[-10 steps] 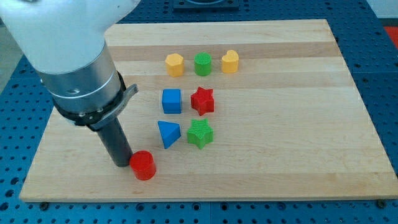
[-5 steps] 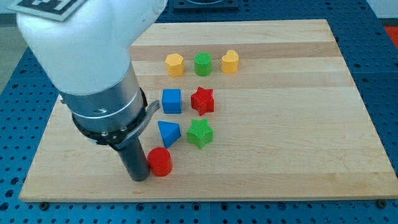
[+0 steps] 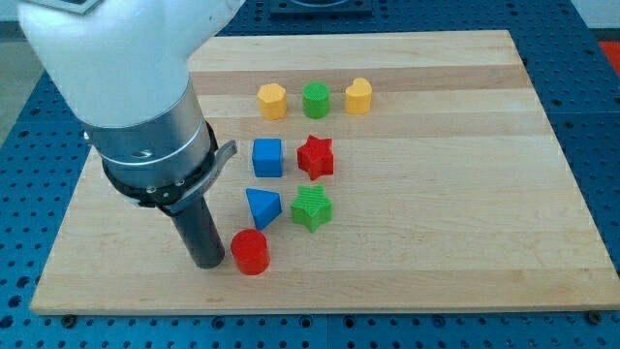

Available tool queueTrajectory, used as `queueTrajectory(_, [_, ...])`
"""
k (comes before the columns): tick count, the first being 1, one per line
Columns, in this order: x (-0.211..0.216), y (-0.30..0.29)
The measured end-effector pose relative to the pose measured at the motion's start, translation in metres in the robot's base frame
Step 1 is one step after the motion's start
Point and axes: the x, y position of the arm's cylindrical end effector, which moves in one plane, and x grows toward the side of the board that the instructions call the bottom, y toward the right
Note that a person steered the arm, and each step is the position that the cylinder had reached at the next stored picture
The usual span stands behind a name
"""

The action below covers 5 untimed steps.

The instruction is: Push the red circle below the green star

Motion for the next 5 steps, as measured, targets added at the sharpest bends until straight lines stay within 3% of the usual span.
queueTrajectory(5, [0.0,0.119])
